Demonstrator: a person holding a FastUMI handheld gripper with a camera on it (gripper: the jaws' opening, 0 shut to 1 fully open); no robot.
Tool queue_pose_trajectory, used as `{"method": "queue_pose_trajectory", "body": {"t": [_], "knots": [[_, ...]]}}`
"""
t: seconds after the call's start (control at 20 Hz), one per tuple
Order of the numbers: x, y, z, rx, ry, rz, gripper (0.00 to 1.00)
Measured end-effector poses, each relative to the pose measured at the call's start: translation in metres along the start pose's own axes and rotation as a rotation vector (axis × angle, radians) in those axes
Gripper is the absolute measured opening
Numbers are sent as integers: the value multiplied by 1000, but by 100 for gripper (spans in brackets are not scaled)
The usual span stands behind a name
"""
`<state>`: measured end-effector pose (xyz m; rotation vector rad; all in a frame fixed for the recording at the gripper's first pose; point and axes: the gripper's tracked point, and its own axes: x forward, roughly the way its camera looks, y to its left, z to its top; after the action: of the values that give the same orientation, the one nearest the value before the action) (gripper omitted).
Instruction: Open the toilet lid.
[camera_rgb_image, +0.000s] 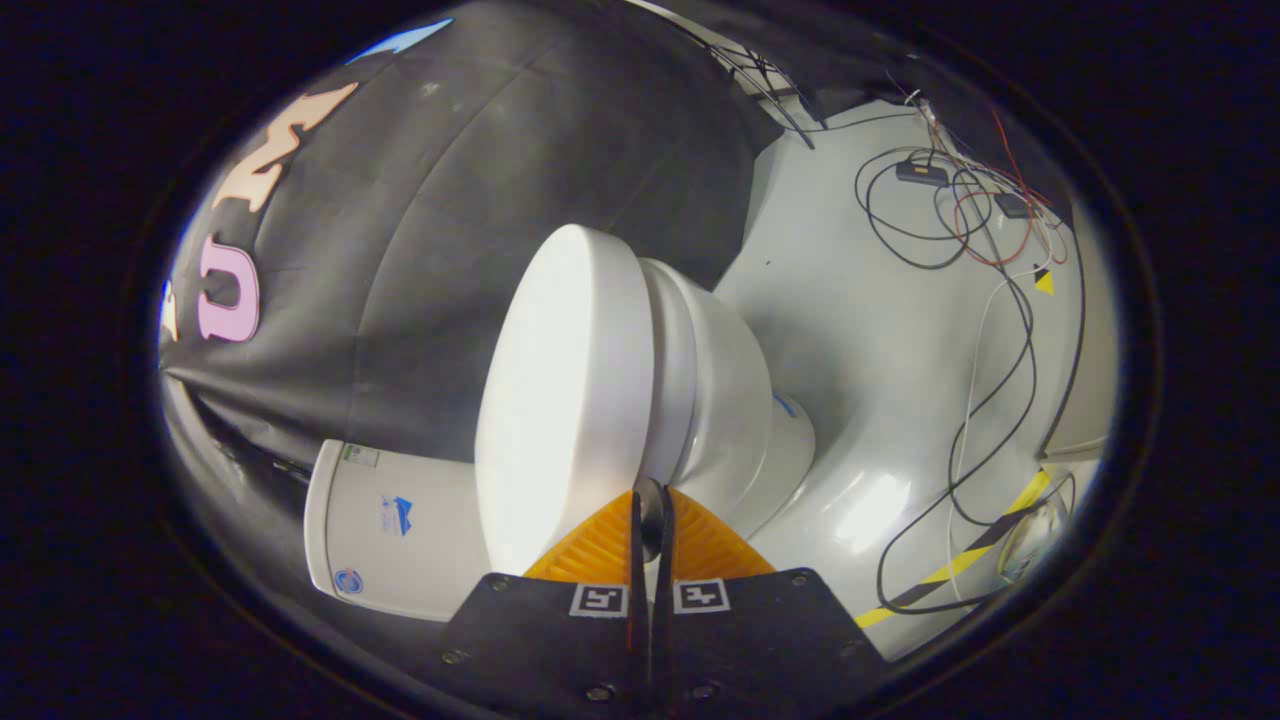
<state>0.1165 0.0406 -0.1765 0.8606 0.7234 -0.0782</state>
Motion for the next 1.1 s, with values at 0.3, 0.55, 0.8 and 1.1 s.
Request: {"method": "queue_pose_trajectory", "body": {"t": [0.3,0.55,0.8,1.1], "knots": [[-22,33,8,-103,-19,45,1],[-38,57,12,-165,-47,76,1],[-54,90,8,-258,-100,119,1],[-80,133,0,-478,-174,154,1]]}}
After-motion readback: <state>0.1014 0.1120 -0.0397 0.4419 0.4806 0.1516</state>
